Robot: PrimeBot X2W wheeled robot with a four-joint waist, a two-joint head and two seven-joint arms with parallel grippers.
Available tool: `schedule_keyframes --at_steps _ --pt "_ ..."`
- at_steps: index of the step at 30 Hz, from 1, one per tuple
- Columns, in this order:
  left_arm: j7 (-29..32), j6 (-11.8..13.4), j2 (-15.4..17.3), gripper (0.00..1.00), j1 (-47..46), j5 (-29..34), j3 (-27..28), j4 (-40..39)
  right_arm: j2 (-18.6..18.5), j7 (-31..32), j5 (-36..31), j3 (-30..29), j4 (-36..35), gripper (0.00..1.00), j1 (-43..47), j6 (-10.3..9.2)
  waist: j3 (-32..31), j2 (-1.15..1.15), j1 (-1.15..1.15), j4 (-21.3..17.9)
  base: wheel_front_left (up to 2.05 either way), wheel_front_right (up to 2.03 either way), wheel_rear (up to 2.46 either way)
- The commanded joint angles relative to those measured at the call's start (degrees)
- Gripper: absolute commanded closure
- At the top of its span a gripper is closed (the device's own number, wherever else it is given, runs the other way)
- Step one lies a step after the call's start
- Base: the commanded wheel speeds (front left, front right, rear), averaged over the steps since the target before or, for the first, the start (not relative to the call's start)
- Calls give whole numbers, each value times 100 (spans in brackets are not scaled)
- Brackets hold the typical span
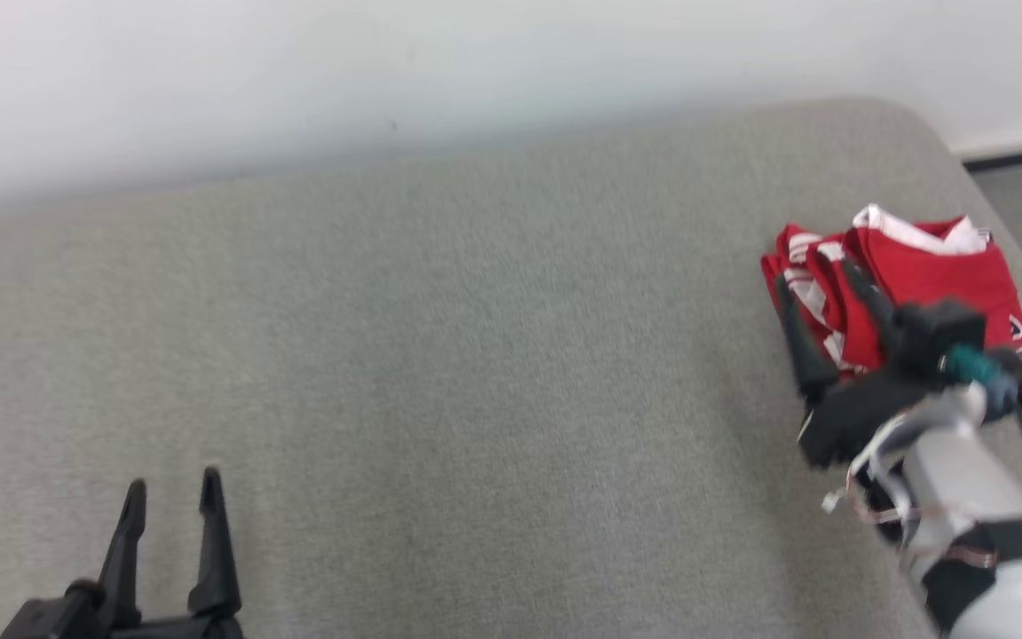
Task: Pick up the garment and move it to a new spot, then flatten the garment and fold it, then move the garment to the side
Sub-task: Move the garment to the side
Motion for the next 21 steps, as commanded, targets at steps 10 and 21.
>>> schedule_keyframes --at_steps 10,21 --pt "-11 51 2 0 502 110 209 185 532 -21 -155 -529 -1691 0 1908 -18 -890 0 1 477 0 0 0" --pt "-10 68 0 0 753 177 161 326 1074 -22 -554 -1218 -1928 0 2858 -18 -1066 0 1 529 0 0 0"
